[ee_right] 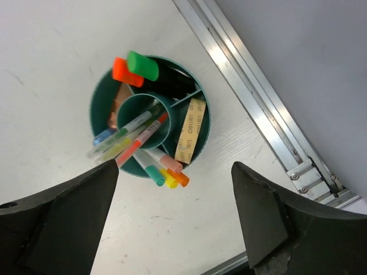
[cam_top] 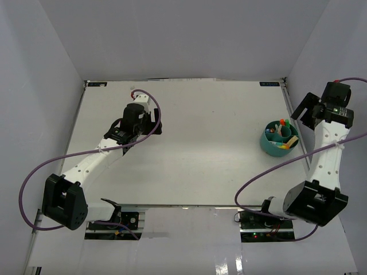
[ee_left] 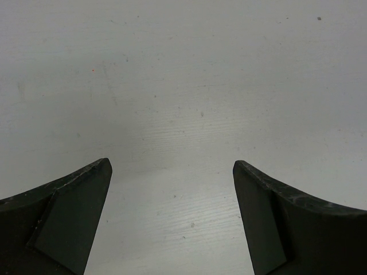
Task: Sort the stationery into containers
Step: Reset both arms
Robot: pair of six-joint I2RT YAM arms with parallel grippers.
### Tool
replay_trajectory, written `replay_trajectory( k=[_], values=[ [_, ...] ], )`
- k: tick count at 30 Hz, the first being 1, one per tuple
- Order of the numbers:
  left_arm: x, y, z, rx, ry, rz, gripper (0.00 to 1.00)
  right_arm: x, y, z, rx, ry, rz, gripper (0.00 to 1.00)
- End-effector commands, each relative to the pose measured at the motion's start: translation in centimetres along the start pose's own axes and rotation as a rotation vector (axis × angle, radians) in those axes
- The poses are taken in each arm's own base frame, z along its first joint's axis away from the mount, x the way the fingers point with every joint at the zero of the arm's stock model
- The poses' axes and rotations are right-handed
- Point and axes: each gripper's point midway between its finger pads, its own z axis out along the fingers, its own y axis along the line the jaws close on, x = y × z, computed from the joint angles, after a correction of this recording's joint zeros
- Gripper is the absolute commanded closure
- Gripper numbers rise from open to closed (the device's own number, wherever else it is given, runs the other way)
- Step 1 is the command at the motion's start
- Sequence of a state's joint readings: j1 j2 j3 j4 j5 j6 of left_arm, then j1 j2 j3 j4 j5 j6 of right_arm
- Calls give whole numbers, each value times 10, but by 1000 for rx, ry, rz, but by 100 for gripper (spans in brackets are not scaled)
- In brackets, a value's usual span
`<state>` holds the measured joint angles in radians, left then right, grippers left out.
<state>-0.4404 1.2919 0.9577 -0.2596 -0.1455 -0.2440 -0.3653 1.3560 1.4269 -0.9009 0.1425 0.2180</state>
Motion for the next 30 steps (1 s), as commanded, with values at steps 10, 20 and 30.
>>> replay_trajectory(
  k=[10, 20, 30],
  values=[
    [-66, -9, -57, 50, -177, -39, 2, -64, 50, -175, -360, -561, -87, 10],
    [-116, 1, -184, 86, -399, -114, 2, -31, 66, -299, -601, -877, -198, 10],
    [-98, 25, -246, 65, -517, -164, 2, 23, 29, -336, -685, -1111, -241, 10]
  ],
)
